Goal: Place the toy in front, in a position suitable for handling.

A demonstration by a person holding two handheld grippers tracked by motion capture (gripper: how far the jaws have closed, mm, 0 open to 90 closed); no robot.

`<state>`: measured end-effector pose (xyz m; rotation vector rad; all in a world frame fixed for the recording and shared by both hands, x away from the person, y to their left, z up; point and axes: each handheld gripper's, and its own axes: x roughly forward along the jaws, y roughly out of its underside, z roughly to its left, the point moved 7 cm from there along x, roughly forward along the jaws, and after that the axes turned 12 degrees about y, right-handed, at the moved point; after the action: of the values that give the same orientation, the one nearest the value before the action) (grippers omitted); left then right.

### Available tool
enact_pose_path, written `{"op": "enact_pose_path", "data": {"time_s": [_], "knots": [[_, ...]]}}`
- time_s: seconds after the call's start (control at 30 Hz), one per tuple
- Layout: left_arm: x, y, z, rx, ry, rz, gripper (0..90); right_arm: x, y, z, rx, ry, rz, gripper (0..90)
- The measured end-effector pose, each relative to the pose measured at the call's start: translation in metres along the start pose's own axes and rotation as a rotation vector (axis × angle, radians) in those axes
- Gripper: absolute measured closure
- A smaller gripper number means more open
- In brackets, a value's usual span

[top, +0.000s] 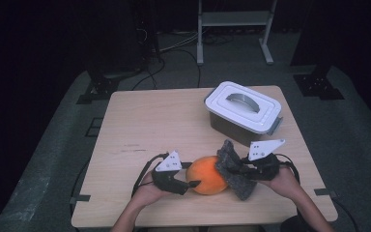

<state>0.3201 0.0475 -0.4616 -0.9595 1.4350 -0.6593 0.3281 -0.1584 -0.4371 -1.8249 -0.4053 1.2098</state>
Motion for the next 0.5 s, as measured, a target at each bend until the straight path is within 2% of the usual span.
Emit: {"op": "enact_pose_path", "data": {"time_s": [0.1, 0.13, 0.17, 0.23, 0.3, 0.37, 0.43, 0.5], "knots": [[0.0, -0.001, -0.001, 0.009, 0.004, 0.009, 34.6, -0.004, -0.002, 0.001, -0.004, 0.006, -0.006, 74.6], [0.0, -0.001, -0.001, 0.014, 0.007, 0.012, 34.7, -0.005, -0.005, 0.002, -0.014, 0.009, -0.012, 74.6], [0.0, -0.001, -0.001, 0.017, 0.007, 0.014, 34.6, -0.008, -0.015, 0.004, -0.019, 0.001, -0.043, 74.6], [0.0, 0.0, -0.002, 0.016, 0.009, 0.017, 34.5, -0.008, -0.019, 0.004, -0.02, -0.002, -0.049, 74.6], [-0.001, 0.0, -0.002, 0.013, 0.014, 0.016, 32.6, -0.005, -0.022, 0.006, -0.039, -0.006, -0.037, 74.6], [-0.001, -0.001, -0.002, -0.004, 0.02, 0.011, 26.5, 0.003, -0.019, 0.009, -0.065, -0.016, 0.001, 74.6], [0.0, -0.002, -0.001, -0.029, 0.014, 0.001, 18.5, 0.007, -0.016, 0.012, -0.06, -0.042, 0.001, 74.6], [0.002, -0.003, 0.0, -0.035, 0.017, 0.0, 18.7, 0.006, -0.017, 0.013, -0.062, -0.037, 0.006, 74.7]]}}
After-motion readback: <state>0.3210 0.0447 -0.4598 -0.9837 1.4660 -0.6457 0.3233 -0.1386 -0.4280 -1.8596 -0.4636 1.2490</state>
